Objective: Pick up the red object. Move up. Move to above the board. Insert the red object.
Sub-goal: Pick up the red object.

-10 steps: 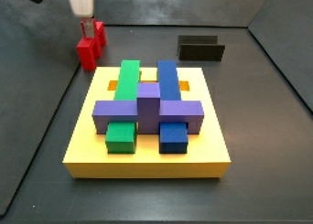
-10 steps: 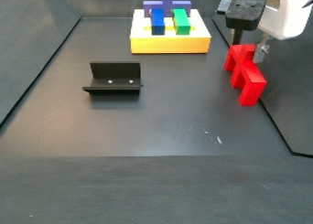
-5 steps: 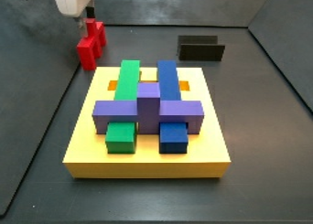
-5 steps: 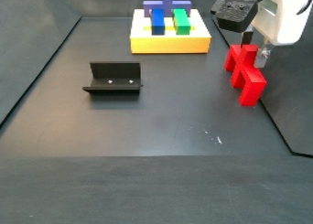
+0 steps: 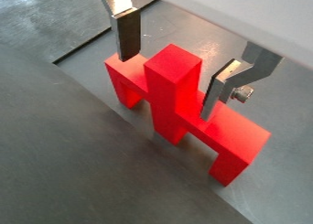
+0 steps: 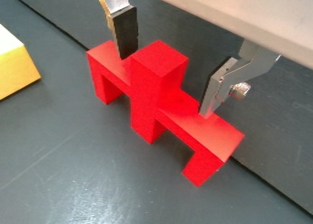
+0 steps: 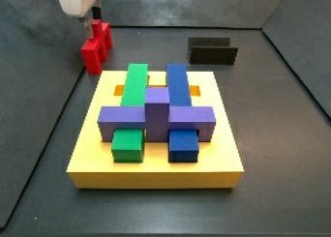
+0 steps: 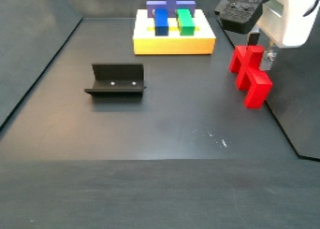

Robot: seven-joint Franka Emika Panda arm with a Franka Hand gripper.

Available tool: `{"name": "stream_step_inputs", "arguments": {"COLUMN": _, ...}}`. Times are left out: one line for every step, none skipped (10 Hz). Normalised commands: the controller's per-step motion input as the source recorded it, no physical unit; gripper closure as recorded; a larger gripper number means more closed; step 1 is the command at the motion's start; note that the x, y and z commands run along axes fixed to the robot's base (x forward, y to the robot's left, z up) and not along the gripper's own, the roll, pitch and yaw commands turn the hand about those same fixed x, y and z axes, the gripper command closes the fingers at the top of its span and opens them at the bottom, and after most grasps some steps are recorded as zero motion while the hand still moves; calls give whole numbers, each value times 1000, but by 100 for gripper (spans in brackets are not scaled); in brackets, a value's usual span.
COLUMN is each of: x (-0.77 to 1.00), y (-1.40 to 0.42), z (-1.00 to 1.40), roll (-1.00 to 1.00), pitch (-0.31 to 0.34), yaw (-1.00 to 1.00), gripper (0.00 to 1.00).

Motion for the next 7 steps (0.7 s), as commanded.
{"name": "stream_step_inputs", "arguments": {"x": 37, "y": -80, "z": -29, "roll": -46, "pitch": 0, "yaw": 74, "gripper": 0}}
{"name": "stream_step_inputs", "arguments": {"x": 120, "y": -11, "z": -37, "roll": -70, "pitch": 0, "yaw": 57, "gripper": 0}}
{"name": "stream_step_inputs", "arguments": {"x": 51, "y": 0, "z": -71, "roll": -71, "pitch": 0, "yaw": 20, "gripper": 0}}
{"name": "stream_step_inputs", "arguments": {"x": 134, "y": 0, "z": -43, "roll": -80, "pitch": 0, "yaw": 0, "gripper": 0}}
{"name": "stream_step_inputs", "arguments": {"x": 80, "y": 0, "z": -34, "roll": -81, "pitch": 0, "yaw": 0, "gripper": 0}}
{"name": "stream_step_inputs", "arguments": {"x": 37, "y": 0, "z": 0, "roll": -63, "pitch": 0, "yaw": 0, "gripper": 0}}
{"name": "stream_step_inputs", "arguments": {"x": 0, "y": 0, "z": 0, "roll": 0, "pitch": 0, "yaw": 0, "gripper": 0}}
